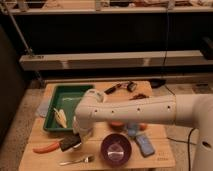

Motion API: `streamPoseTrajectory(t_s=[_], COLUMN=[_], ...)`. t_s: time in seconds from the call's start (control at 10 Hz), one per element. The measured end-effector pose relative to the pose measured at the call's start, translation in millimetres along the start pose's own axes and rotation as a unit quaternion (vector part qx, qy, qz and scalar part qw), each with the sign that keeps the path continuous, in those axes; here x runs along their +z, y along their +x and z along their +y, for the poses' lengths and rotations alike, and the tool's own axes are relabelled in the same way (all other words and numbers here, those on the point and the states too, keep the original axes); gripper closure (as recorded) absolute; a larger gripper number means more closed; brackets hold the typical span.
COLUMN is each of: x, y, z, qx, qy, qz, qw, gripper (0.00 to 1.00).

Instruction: Place eraser in metal cup

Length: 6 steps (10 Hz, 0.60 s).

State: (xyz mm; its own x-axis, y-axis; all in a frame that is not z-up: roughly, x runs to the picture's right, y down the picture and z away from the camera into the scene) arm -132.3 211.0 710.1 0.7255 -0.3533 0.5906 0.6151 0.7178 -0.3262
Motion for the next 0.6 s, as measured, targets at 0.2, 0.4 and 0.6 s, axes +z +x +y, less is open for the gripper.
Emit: streamPoseTrajectory(t_s=[0.2, 0.4, 0.6], x=[-1.1, -3.3, -4.8], y=[1.9, 3.4, 6.6], z=[-1.0, -2.7, -3.1], qx=[0.006, 0.013, 0.019], qy=[0.003, 0.007, 0.008], qz=[0.001, 0.0, -0.001], qw=[1.0, 0.9999, 0.9998], gripper=[0.21, 0.2, 0.2])
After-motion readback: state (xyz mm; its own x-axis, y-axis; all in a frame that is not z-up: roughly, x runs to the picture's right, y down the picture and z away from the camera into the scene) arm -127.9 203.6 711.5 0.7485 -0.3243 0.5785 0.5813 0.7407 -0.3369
